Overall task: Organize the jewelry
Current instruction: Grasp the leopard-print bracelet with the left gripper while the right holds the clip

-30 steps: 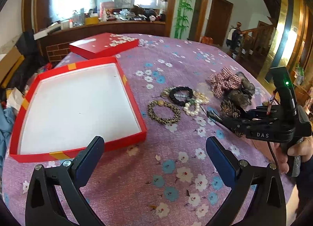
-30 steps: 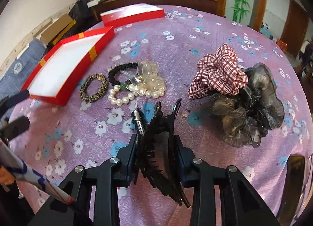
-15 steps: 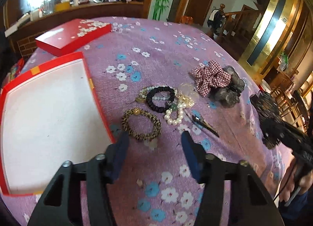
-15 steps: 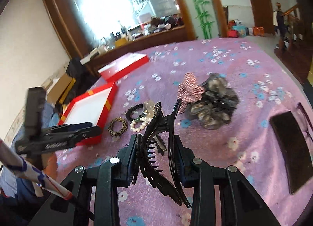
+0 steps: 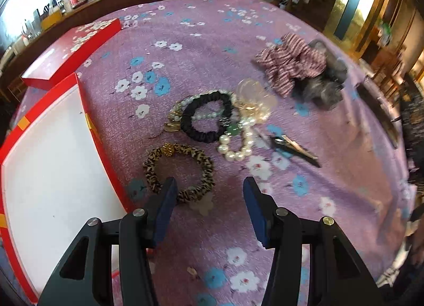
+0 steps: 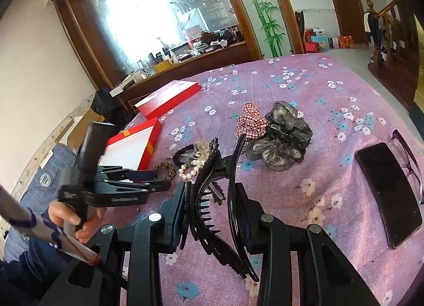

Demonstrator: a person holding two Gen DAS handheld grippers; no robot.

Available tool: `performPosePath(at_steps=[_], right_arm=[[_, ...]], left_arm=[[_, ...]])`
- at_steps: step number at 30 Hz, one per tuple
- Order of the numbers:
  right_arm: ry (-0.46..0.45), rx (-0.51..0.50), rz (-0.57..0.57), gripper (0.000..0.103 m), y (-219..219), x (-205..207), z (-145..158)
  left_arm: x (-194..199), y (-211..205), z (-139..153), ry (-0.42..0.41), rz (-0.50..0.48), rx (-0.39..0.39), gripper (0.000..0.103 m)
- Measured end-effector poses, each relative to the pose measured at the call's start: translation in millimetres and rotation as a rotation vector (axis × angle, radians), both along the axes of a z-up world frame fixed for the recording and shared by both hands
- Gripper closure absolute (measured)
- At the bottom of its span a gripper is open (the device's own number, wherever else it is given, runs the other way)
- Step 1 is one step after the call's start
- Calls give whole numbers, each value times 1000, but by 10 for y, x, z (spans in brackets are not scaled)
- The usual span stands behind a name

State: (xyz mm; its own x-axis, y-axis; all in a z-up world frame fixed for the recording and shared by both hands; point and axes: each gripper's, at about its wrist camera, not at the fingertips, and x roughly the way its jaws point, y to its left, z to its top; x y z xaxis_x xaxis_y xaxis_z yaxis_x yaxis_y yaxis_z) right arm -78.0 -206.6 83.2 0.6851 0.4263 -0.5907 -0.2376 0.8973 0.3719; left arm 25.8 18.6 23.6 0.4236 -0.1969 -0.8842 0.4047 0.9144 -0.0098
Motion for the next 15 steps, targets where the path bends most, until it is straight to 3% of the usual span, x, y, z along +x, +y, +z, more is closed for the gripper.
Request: performPosePath(at_steps=[2, 4, 5, 10, 15], right_arm=[[-4, -2, 2, 65, 4, -20, 15], [-7, 0, 3, 65, -4, -19, 20], [-9, 1, 6, 65, 1, -30, 22], [-13, 2, 15, 65, 45, -35, 40], [-21, -8, 39, 65, 143, -45, 77]], left_arm=[[11, -17, -64, -9, 4, 24, 63], [-2, -23, -85, -40, 8, 41, 90], [7, -16, -90, -33, 7, 25, 96], [-104, 31, 19, -60, 14, -31, 98], [-306, 128, 335, -123, 21, -114, 97]])
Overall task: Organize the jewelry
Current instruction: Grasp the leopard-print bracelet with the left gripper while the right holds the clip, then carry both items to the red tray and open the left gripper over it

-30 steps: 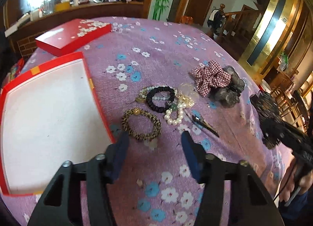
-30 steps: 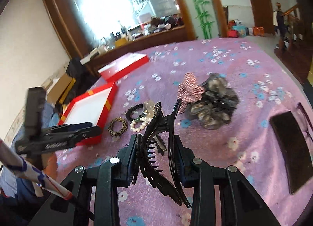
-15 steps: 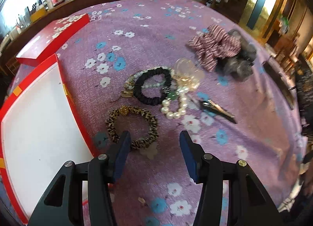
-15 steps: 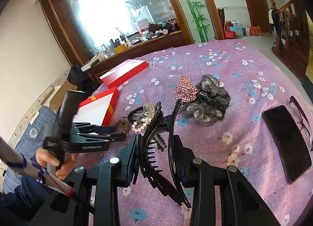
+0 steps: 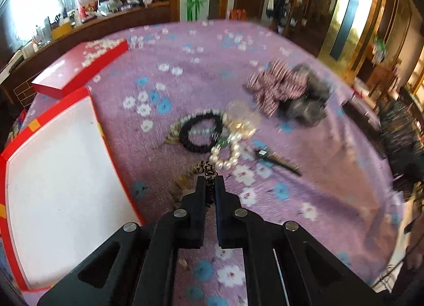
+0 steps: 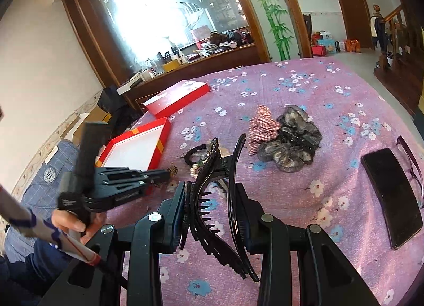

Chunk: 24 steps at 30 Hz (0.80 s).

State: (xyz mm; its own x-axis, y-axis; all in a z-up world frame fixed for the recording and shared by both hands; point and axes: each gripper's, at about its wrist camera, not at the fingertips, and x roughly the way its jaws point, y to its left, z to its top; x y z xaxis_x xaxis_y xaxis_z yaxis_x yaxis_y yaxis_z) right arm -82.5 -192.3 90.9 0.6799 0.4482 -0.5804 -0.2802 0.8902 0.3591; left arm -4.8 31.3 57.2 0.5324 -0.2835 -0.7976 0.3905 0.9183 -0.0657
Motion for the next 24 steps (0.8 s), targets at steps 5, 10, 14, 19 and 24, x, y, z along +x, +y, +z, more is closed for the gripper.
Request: performPosePath(at_steps=[5, 10, 14, 19, 24], right_arm=[[5, -14, 34, 65, 159, 15, 16], [14, -25, 80, 65, 357, 88, 50], [18, -30, 132, 65, 578, 191, 132], [21, -29, 213, 65, 976, 390, 273], [52, -13, 280, 65, 1429, 718, 372]], left_arm=[[-137, 125, 313, -58, 13, -62, 97], [-231, 279, 551, -99, 25, -111, 97], [-252, 470, 687, -126, 51, -125, 97], [-179, 776, 775, -139, 104, -126, 97], [-23, 1192, 809, -135, 177, -117, 97]])
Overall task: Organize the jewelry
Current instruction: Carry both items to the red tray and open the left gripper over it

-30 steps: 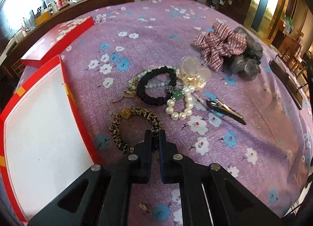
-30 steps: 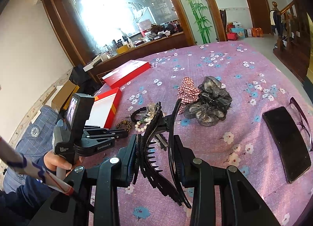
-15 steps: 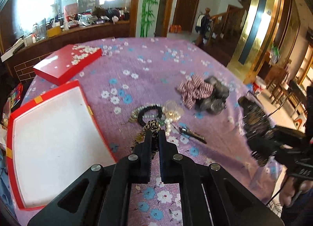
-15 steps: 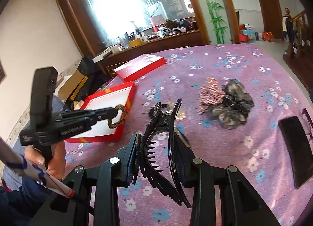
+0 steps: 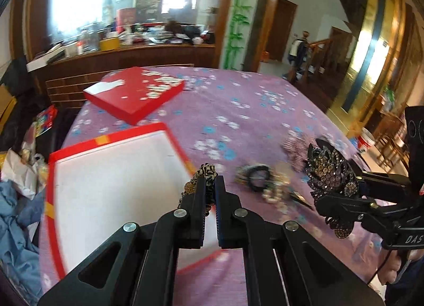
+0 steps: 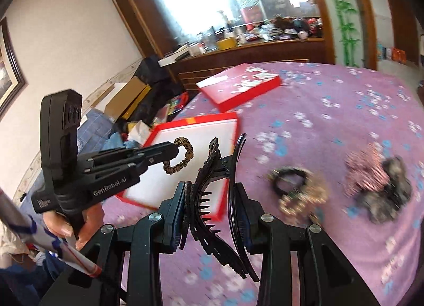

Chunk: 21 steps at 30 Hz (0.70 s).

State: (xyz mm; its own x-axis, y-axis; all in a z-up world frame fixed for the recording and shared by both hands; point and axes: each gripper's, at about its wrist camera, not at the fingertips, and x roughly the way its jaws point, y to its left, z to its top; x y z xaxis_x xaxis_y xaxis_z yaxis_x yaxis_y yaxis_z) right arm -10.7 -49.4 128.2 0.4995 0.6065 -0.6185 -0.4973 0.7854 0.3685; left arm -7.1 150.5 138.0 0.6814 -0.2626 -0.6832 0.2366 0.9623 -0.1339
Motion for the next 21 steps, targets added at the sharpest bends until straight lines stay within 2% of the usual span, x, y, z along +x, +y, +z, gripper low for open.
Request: performPosePath(at_steps=[5, 11, 15, 21], right_arm=[[48, 3, 44, 65, 478, 392, 58], [138, -9, 75, 65, 1093, 923, -83], [199, -15, 96, 65, 1470, 1267, -277], [284, -3, 66, 64, 1838, 1712, -626]], left_arm=[[273, 575, -6, 27, 108, 5, 97], [638, 1220, -150, 78, 230, 8, 97], [837, 1454, -250, 88, 292, 25, 97], [1093, 1623, -479, 104, 364, -11, 97]])
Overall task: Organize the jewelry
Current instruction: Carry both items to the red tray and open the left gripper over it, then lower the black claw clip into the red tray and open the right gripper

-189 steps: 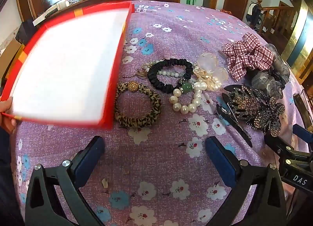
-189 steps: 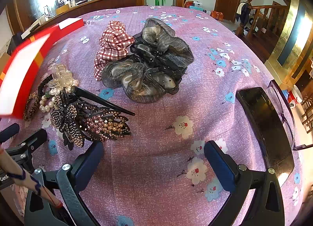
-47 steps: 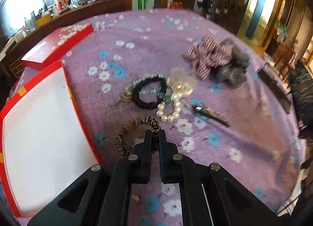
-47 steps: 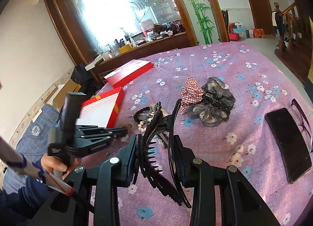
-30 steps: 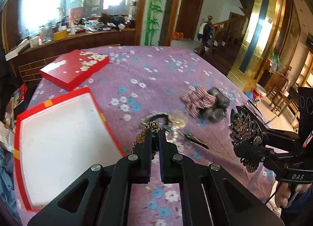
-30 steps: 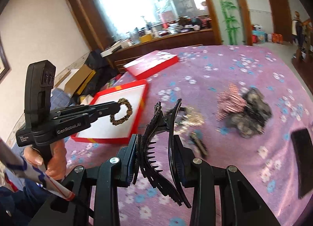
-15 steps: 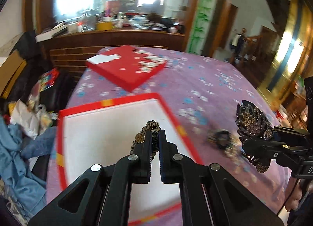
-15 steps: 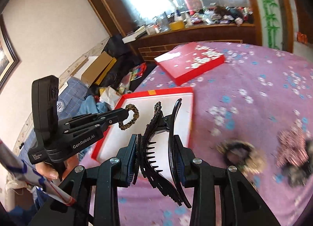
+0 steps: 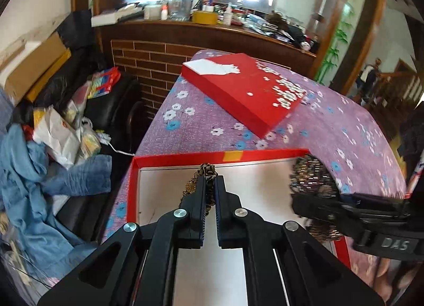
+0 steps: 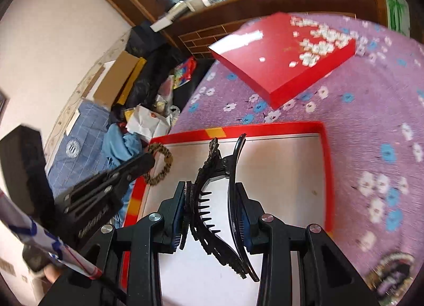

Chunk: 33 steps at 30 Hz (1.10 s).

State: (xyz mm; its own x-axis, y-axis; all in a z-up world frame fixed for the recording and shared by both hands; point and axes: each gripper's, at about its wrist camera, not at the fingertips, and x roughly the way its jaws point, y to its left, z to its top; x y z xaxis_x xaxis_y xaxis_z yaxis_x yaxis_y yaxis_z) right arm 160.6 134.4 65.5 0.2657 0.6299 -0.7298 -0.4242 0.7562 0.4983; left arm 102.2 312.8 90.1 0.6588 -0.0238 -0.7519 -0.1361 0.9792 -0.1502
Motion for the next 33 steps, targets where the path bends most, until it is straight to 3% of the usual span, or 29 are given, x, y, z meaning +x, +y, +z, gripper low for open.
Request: performPosePath(at_steps=[7, 18, 21, 25, 26, 28, 33], right_arm=[[55, 13, -16, 64, 194, 216, -286], [22, -20, -13, 61, 323, 238, -328], [5, -38, -16, 40, 340, 224, -288], [-32, -34, -27, 37, 293, 183, -185], [-39, -32, -27, 37, 268, 168, -157], [-49, -23, -31, 37, 183, 115, -93], [-87, 5, -49, 38, -88, -142, 95]], left_arm=[[107, 117, -292, 29, 35, -35, 97], [170, 178, -438, 63, 37, -78, 97], [171, 203, -456, 68, 46, -90, 94], [152, 209, -455, 62, 40, -105, 93], [150, 209, -446, 59, 38, -111, 91], [133, 213, -410, 45, 36, -122, 55], [48, 204, -258, -12, 33, -128, 52]])
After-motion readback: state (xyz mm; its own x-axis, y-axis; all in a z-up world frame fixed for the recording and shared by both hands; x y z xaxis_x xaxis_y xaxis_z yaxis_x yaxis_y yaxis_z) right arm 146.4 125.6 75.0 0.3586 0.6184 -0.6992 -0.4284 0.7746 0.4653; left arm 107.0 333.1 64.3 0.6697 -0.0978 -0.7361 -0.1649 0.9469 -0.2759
